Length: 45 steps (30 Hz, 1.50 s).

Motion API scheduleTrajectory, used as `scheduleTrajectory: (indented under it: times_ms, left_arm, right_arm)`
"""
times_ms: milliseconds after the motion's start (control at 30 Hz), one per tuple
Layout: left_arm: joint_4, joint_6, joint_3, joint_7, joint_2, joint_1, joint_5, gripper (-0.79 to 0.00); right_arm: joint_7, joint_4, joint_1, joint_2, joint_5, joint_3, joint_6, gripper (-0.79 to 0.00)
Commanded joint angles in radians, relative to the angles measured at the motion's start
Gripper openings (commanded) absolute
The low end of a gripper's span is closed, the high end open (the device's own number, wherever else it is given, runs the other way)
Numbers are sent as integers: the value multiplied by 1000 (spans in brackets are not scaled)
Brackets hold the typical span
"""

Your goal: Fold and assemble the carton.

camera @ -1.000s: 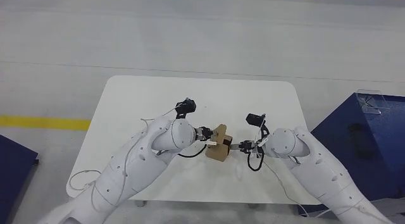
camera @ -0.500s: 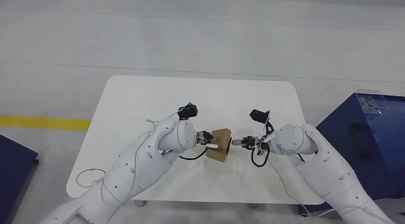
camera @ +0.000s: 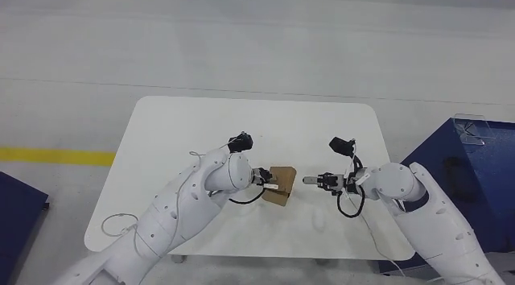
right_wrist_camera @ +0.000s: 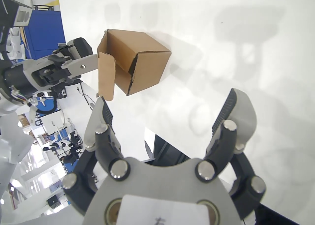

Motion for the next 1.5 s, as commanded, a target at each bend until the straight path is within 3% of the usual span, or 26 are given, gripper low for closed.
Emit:
scheduleTrajectory:
  times_ms: [0,767,1467]
  left_arm:
    - [2,-1,0,-4,-2,2,1,0]
    - [4,-25,-29,-22,-18,21,5,0]
    - [74,-40,-13,-47,-53,-1,3,0]
  right_arm:
    - [-20,-13,-2,-4,-21,-16,18,0]
    - [-82,26,51,-47,-86,-130,74,0]
    - [-110,71,72,-76,-100,-166,79,0]
